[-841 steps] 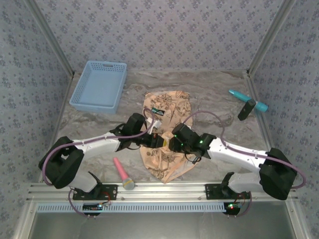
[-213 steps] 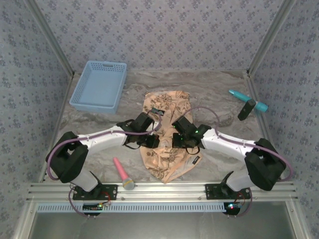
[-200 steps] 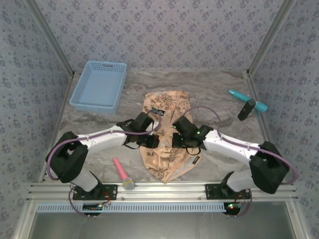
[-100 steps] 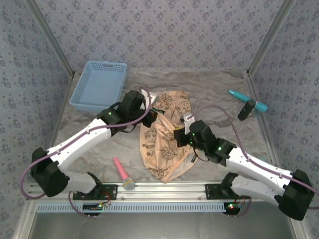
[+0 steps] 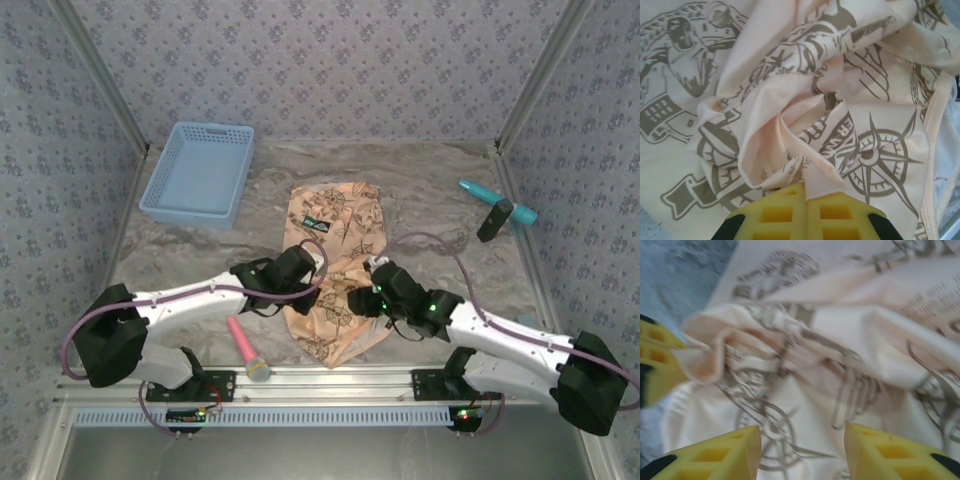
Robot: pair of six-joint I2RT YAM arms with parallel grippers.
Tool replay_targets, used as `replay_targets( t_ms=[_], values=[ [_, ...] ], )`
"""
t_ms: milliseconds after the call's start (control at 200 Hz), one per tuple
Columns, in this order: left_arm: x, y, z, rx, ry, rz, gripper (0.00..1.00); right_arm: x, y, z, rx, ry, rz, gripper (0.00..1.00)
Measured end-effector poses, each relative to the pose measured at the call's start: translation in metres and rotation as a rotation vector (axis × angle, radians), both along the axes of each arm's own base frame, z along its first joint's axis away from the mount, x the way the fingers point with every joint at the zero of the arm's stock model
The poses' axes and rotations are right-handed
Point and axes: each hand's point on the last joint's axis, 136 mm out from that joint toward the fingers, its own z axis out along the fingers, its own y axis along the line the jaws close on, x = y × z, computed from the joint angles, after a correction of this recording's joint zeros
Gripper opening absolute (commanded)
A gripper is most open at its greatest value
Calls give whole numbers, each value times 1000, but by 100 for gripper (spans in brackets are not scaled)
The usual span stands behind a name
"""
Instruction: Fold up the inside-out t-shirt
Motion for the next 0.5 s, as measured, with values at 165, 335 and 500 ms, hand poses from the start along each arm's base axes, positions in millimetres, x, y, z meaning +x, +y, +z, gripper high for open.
replay_targets(
  t_ms=[165,335,500],
  values=[
    [7,4,20,-41,-44,58,0,18,20,3,46,65,-10,52],
    [13,11,60,-129,-128,117,0,21,33,-25,-11,154,29,52],
    [16,17,74,-152,-171,140,0,21,50,-30,-29,129,122,24]
  ],
)
